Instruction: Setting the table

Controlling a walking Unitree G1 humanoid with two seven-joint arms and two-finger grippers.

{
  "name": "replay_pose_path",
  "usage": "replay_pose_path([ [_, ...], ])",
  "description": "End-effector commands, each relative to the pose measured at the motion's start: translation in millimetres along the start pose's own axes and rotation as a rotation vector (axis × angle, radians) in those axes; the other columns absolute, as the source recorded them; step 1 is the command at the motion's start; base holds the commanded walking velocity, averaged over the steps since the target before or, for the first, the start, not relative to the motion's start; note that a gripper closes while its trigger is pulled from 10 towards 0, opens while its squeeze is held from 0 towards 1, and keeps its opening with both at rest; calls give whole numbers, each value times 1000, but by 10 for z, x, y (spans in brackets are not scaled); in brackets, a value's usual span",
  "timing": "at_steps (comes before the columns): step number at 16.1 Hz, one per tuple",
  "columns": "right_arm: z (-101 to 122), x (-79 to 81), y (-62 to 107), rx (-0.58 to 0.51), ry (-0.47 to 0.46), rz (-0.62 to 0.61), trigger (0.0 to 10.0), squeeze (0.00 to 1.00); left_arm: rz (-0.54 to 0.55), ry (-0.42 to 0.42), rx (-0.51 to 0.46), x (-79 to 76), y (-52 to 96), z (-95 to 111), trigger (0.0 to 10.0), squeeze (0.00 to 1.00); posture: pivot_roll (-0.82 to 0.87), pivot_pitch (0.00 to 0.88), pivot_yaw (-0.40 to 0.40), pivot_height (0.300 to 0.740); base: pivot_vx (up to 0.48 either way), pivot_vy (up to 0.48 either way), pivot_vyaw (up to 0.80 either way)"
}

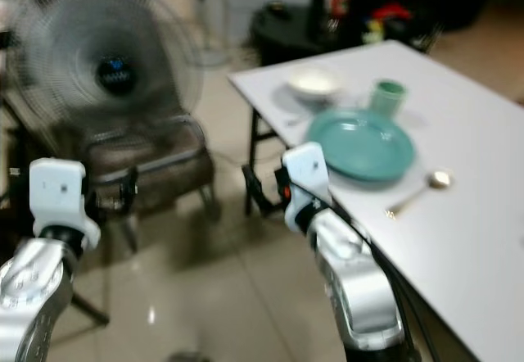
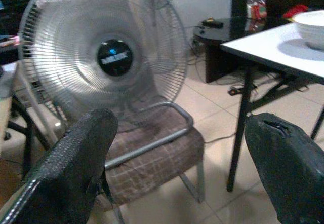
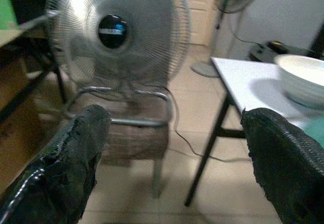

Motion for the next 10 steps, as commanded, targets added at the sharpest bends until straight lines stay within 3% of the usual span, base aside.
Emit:
replay_pose_path([
  [1, 35, 19, -25, -13, -1, 20, 10000, 1000, 8, -3, 10, 22, 3, -10, 10000, 0, 115, 0, -42, 740, 0, 0, 800],
  [10, 10, 79, -47, 4, 17, 89, 10000, 1000, 21, 1, -23, 20, -56, 42, 10000, 0, 119, 0, -53, 740, 0, 0, 800],
])
Point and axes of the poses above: a point about 5 cm out from each wrist's last joint towards the gripper, its own y axis pointing back from the gripper into the wrist, its own z axis along the axis of the wrist's last joint, x = y × z, the point moved 1 cm from there along -y, pointing out of the wrist towards the gripper, and after that the axes turned 8 degrees about -y, right-handed, at the moved point
